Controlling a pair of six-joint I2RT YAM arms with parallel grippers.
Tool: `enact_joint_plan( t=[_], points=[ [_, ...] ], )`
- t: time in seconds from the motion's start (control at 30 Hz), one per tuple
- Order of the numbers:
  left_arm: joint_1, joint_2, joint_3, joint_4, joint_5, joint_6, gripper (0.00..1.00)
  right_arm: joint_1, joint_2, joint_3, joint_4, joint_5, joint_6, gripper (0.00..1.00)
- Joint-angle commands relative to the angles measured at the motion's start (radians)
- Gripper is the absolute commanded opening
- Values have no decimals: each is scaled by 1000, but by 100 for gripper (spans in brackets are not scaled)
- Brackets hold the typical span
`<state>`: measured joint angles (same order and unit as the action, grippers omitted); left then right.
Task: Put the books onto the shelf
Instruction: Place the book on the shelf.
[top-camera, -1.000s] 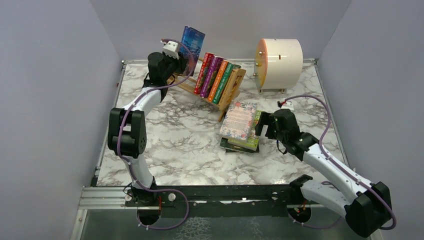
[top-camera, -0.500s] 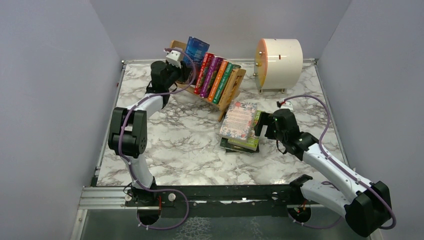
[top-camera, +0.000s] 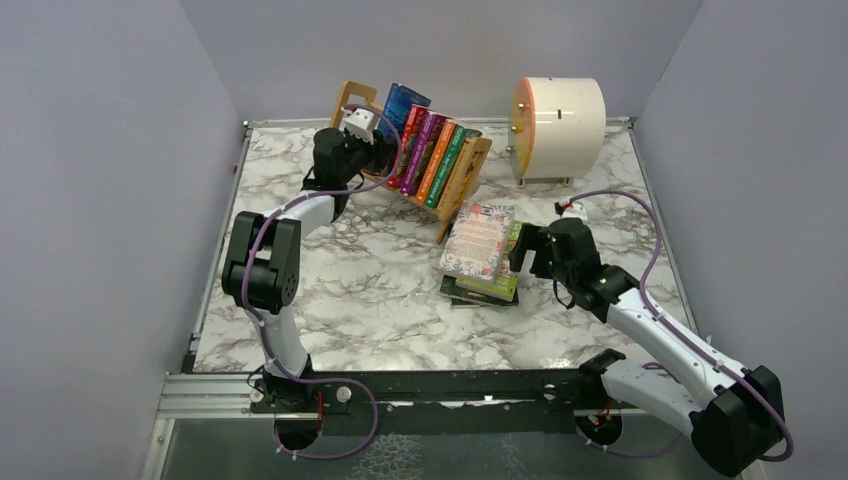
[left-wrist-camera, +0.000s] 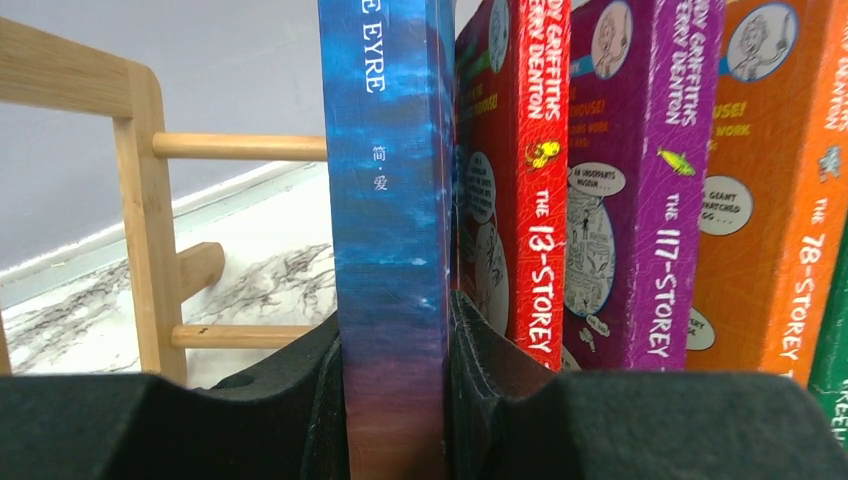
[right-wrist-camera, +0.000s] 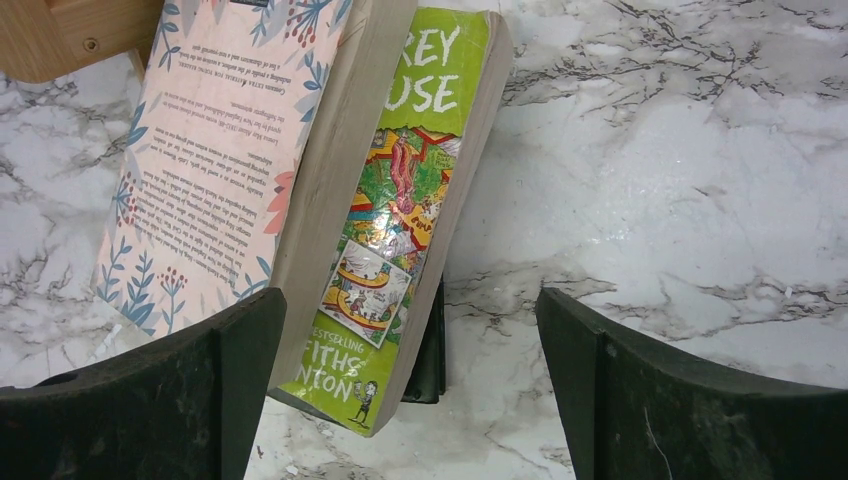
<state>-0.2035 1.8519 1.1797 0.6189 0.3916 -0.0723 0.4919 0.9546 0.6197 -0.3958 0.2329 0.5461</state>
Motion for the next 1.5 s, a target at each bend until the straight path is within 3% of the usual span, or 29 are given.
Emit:
enact_joint_plan(
  t=[0.0,1.47],
  points=[
    [-5,-8,41,188,8,21,0,8,-18,11,14,-6,14,95],
    [-34,129,100,238,125,-47,0,8,-23,19,6,0,9,95]
  ],
)
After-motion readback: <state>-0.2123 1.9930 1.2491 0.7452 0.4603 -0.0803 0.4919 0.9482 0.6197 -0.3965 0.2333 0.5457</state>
